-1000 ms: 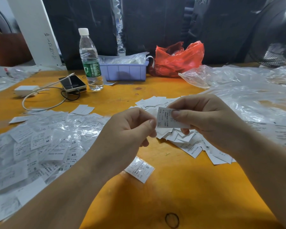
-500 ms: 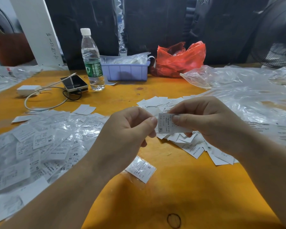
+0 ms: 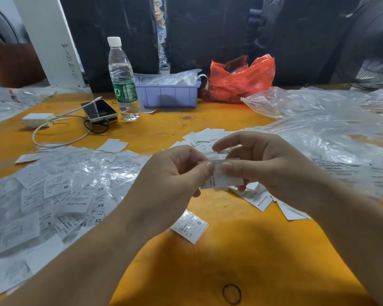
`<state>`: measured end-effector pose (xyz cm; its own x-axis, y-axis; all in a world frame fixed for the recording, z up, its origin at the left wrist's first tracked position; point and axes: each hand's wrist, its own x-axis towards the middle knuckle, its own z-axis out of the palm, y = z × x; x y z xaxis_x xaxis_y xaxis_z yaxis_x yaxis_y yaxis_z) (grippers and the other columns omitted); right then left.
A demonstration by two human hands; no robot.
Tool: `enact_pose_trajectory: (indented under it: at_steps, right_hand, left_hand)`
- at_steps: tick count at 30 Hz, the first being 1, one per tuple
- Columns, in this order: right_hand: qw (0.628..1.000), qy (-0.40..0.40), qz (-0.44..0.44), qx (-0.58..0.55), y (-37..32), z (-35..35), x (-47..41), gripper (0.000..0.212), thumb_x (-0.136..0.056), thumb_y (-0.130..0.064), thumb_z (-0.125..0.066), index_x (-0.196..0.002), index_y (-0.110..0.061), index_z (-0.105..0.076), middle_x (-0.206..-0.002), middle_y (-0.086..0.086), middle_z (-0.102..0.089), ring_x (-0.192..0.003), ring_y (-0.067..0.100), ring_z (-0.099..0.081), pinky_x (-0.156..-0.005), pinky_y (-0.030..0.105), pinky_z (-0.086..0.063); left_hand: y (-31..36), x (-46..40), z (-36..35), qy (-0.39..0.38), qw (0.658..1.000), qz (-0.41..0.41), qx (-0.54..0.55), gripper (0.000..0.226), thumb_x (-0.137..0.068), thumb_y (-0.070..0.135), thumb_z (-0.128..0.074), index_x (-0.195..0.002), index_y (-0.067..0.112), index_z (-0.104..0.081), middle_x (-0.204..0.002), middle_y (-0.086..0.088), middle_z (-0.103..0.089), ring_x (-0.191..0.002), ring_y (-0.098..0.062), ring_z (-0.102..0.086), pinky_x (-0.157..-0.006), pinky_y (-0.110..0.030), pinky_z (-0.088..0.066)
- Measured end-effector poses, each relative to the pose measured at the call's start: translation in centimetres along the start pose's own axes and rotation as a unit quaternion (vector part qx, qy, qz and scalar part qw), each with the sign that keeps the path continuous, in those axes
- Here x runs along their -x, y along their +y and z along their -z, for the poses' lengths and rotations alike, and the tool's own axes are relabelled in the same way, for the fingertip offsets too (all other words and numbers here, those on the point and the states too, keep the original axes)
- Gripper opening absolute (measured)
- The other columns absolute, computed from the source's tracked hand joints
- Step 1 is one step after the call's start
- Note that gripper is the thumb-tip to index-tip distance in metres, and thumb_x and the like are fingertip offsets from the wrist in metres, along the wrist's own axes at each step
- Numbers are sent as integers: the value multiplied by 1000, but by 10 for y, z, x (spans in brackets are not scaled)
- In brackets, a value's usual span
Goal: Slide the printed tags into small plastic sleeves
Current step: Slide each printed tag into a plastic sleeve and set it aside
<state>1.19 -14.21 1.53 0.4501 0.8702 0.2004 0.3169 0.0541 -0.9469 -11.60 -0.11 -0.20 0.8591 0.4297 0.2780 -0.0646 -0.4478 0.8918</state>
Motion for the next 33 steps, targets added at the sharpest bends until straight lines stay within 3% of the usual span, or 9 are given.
enact_pose_trajectory:
  at_steps: [2,6,16,19,22,31,33]
  right_hand:
    - [1000,21,-2,5,-2,4,0,31,-74,-18,-67,-103,-7,-65,-81,20,-69,-62,20,-59,-53,23,-50]
    - [998,47,5,28,-3,11,-1,8,-86,0,-64,-93,-1,-67,-86,23,-70,-64,23,-55,-56,27,-50]
    - [1000,2,24,14,3,0,-1,7,-83,8,-63,-89,9,-66,-68,13,-67,-57,16,-58,-52,21,-48]
    - [1000,-13,23,16,3,-1,-2,11,-83,0,-67,-88,9,-66,-69,14,-66,-60,20,-57,-54,25,-47]
    - [999,-27,19,22,6,-3,-2,33,-74,-22,-71,-86,7,-66,-70,15,-65,-62,24,-55,-55,33,-44]
    - [998,-43,10,36,8,-2,-1,43,-72,-38,-75,-93,-1,-70,-74,12,-65,-63,23,-55,-56,36,-45]
    - [998,-38,15,42,7,-3,-1,42,-73,-37,-75,-89,1,-70,-70,14,-63,-61,28,-51,-57,43,-41]
  left_hand:
    - [-1,-1,2,16,1000,4,5,16,-91,32,-62,-78,26,-69,-68,11,-69,-55,0,-61,-56,-14,-52]
    - [-2,-3,4,45,998,12,30,14,-92,31,-61,-80,28,-68,-70,10,-70,-53,0,-60,-56,-15,-53]
    - [1,-1,0,4,998,18,53,11,-87,26,-67,-79,19,-70,-71,2,-67,-55,-4,-61,-51,-13,-48]
    - [1,0,0,-5,999,13,48,11,-87,27,-67,-78,21,-70,-73,2,-68,-57,-5,-63,-53,-14,-49]
    - [0,0,-1,-17,998,19,62,10,-86,24,-69,-77,19,-70,-67,3,-68,-58,-5,-63,-53,-14,-49]
    - [0,-1,1,-69,993,37,83,25,-76,42,-76,-82,18,-73,-70,4,-70,-60,-8,-65,-57,-19,-53]
    - [0,-2,2,-73,993,52,81,24,-74,42,-73,-82,19,-73,-72,2,-70,-62,-9,-66,-58,-21,-54]
